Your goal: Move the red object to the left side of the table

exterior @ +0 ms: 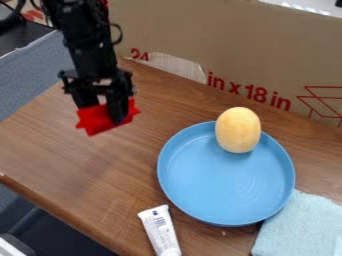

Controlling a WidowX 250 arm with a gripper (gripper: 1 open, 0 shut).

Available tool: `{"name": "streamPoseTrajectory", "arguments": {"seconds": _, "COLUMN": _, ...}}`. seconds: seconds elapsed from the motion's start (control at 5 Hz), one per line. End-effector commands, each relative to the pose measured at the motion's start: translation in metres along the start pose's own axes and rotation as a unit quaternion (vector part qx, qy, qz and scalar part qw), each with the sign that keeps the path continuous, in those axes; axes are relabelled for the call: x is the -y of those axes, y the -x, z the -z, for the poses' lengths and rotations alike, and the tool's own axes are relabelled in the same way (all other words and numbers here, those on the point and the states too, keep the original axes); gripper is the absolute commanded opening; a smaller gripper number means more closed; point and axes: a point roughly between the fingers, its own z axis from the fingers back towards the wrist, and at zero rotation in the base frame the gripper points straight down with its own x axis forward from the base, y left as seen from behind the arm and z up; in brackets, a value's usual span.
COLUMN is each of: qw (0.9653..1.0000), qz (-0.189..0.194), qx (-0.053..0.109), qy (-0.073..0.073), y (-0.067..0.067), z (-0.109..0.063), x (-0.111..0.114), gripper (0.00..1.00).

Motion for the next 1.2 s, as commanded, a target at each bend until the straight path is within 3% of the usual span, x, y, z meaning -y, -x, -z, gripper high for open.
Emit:
{"name": "streamPoseTrajectory", "arguments": {"seconds": 0.0, "qw": 0.9987, "qz": -0.032, "qx": 0.039, "qy": -0.002, "y": 0.010, "z": -0.035, "x": 0.019, "gripper": 0.00}}
{"name": "streamPoseTrajectory", "arguments": {"seconds": 0.2, "qw": 0.9986, "qz": -0.029, "qx": 0.043, "qy": 0.008, "y": 0.018, "z": -0.041, "x": 0.030, "gripper": 0.00}}
{"name": "streamPoseTrajectory", "arguments": {"seconds": 0.4, "qw": 0.9974, "qz": 0.060, "qx": 0.037, "qy": -0.014, "y": 0.015, "z": -0.047, "x": -0.004, "gripper": 0.00}}
{"name": "streamPoseTrajectory", "arguments": {"seconds": 0.6, "qw": 0.9907, "qz": 0.129, "qx": 0.028, "qy": -0.035, "y": 0.010, "z": -0.032, "x": -0.037, "gripper": 0.00}}
{"name": "streamPoseTrajectory", "arguments": {"seconds": 0.8, "qw": 0.9942, "qz": 0.094, "qx": 0.030, "qy": -0.043, "y": 0.000, "z": -0.048, "x": -0.044, "gripper": 0.00}}
{"name": "streamPoseTrajectory", "arguments": {"seconds": 1.0, "qw": 0.9932, "qz": 0.101, "qx": 0.036, "qy": -0.045, "y": -0.006, "z": -0.056, "x": -0.054, "gripper": 0.00}}
